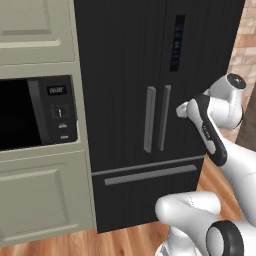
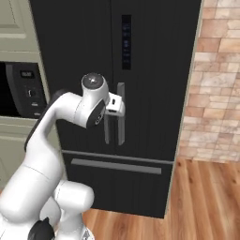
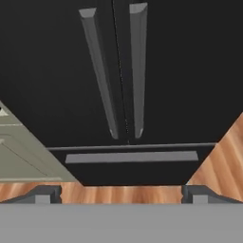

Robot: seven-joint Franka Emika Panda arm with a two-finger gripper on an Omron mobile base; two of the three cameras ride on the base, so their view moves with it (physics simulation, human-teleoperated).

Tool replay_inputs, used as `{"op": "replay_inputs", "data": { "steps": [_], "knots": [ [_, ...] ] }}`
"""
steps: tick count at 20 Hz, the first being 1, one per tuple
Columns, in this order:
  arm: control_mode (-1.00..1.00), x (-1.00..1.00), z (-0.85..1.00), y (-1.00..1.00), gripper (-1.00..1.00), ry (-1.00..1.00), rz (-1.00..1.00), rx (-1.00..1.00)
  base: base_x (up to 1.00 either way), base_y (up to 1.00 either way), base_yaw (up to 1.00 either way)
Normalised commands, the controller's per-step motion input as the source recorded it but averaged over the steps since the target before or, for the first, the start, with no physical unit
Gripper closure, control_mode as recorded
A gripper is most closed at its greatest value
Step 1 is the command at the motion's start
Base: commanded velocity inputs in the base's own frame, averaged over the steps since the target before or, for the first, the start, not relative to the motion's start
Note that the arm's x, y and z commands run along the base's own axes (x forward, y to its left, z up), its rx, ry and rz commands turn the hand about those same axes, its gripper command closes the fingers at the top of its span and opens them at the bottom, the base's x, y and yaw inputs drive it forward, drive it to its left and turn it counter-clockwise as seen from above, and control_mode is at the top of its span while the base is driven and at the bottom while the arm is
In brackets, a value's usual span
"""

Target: Retrieve the kiwi and pear from the fridge and place them into the bowl on the dining table.

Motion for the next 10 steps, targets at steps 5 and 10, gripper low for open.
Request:
{"op": "replay_inputs", "data": {
  "steps": [5, 10],
  "knots": [
    [-1.00, 0.50, -0.20, -0.03, -1.00, -0.13, 0.00, 0.00, 0.00, 0.00, 0.00],
    [-1.00, 0.39, -0.37, -0.02, -1.00, -0.20, 0.00, 0.00, 0.00, 0.00, 0.00]
  ]
}}
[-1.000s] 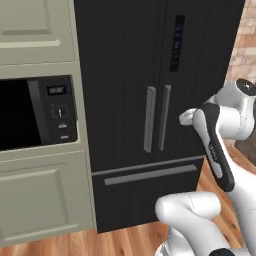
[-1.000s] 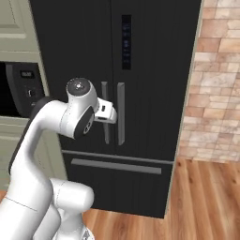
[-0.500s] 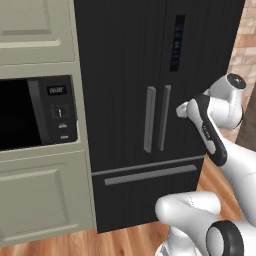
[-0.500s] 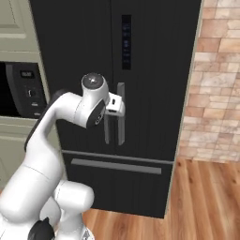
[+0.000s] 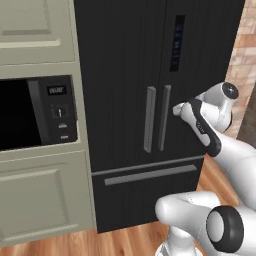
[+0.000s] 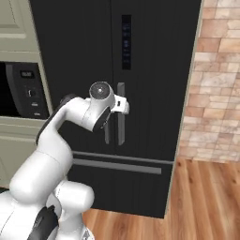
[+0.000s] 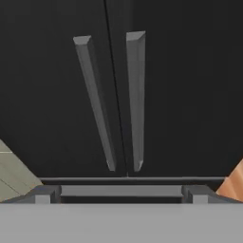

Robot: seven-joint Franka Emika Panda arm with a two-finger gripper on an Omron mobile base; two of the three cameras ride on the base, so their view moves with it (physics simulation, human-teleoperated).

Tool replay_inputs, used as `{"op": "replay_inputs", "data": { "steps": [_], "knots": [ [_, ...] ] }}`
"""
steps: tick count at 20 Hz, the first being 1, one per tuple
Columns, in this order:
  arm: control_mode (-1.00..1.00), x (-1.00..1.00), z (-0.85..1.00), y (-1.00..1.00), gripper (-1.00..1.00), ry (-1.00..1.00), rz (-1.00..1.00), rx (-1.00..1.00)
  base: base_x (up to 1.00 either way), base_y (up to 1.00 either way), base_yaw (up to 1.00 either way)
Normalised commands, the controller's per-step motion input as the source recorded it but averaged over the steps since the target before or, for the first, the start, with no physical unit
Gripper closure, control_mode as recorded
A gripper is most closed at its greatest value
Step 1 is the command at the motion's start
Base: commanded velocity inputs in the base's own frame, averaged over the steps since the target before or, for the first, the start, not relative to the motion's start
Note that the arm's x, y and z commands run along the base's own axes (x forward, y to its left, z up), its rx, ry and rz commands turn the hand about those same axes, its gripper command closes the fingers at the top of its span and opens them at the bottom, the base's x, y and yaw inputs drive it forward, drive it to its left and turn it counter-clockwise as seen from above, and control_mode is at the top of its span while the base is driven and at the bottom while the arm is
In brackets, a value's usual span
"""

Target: Retrieve the kiwi and pear from the fridge and place them into the bowl on the dining table.

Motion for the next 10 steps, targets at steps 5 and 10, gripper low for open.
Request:
{"op": "replay_inputs", "data": {
  "steps": [5, 10],
  "knots": [
    [-1.00, 0.35, -0.23, -0.08, -1.00, -0.06, 0.00, 0.01, 0.00, 0.00, 0.00],
    [-1.00, 0.45, -0.10, -0.20, -1.00, 0.00, 0.00, 0.04, 0.00, 0.00, 0.00]
  ]
}}
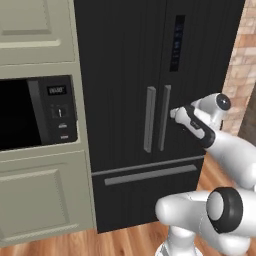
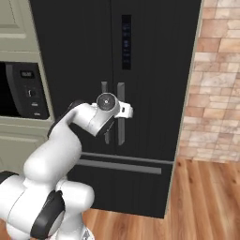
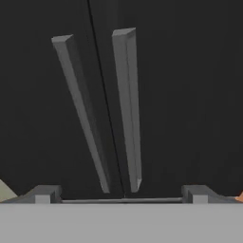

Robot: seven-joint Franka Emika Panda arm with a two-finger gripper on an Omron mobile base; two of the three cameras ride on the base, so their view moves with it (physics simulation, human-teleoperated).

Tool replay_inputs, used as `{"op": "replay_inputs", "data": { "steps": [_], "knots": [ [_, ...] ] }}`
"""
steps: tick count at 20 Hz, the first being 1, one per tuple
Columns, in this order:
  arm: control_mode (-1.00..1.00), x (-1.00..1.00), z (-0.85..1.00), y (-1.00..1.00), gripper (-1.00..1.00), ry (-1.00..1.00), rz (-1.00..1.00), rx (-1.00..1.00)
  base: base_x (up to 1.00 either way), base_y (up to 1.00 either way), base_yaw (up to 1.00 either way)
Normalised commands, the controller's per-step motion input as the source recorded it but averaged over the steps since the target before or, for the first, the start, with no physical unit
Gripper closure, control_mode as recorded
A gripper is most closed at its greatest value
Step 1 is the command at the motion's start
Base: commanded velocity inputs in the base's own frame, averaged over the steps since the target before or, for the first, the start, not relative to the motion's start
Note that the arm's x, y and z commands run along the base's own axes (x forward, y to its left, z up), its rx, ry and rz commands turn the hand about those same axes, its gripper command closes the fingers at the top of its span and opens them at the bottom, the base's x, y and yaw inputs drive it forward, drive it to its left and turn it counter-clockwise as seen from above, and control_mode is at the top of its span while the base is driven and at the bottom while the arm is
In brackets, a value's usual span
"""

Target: Retrieve the kiwi and pear from the fridge and place them into the bowl on the dining table.

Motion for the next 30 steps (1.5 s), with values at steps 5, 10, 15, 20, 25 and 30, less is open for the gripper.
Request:
{"op": "replay_inputs", "data": {
  "steps": [5, 10, 15, 20, 25, 30],
  "knots": [
    [-1.00, 0.48, -0.05, -0.22, -1.00, 0.00, 0.01, 0.05, 0.00, 0.00, 0.00],
    [-1.00, 0.53, -0.07, -0.02, -1.00, 0.00, 0.00, 0.01, 0.00, 0.00, 0.00],
    [-1.00, 0.56, -0.09, 0.02, -1.00, 0.00, 0.00, 0.00, 0.00, 0.00, 0.00],
    [-1.00, 0.56, -0.13, 0.01, -1.00, 0.00, 0.00, 0.00, 0.00, 0.00, 0.00],
    [-1.00, 0.58, -0.11, 0.00, -1.00, 0.00, 0.00, 0.00, 0.00, 0.00, 0.00],
    [-1.00, 0.64, -0.12, 0.00, -1.00, 0.00, 0.00, 0.00, 0.00, 0.00, 0.00]
  ]
}}
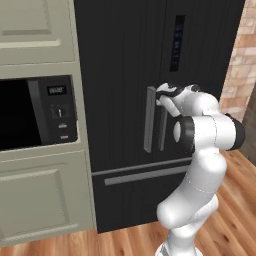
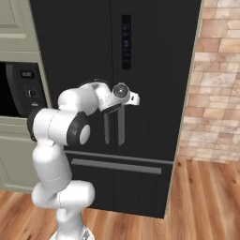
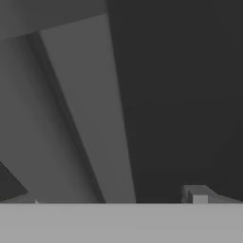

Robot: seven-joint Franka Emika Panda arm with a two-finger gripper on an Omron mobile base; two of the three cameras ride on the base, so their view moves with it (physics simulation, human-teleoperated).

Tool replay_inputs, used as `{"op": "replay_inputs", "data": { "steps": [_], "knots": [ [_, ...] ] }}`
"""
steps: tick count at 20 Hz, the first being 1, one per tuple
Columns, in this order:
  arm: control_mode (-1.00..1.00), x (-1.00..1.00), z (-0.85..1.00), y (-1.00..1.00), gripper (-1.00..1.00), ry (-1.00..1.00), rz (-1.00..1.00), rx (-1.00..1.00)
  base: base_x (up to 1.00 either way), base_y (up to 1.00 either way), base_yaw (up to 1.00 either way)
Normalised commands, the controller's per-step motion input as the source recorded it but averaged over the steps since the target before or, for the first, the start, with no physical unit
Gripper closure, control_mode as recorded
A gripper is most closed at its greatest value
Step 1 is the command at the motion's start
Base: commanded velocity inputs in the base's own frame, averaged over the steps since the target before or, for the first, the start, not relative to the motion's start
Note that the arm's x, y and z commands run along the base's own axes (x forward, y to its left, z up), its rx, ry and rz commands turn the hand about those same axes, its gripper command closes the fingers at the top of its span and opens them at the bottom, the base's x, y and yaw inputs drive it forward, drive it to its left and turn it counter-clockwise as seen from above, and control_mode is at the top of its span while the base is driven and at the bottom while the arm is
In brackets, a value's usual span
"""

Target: Retrieve the kiwi and pear from the fridge and place them into the bowl on the dining table.

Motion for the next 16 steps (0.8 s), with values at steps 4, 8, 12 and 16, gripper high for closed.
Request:
{"op": "replay_inputs", "data": {
  "steps": [4, 8, 12, 16],
  "knots": [
    [-1.00, 0.67, -0.17, 0.00, -1.00, 0.00, 0.00, 0.00, 0.00, 0.00, 0.00],
    [-1.00, 0.67, -0.15, -0.02, -1.00, 0.00, 0.00, 0.00, 0.00, 0.00, 0.00],
    [-1.00, 0.50, -0.02, -0.01, 1.00, 0.00, 0.00, 0.00, 0.00, 0.00, 0.00],
    [-1.00, -0.09, 0.03, -0.01, 1.00, 0.00, 0.00, 0.00, 0.00, 0.00, 0.00]
  ]
}}
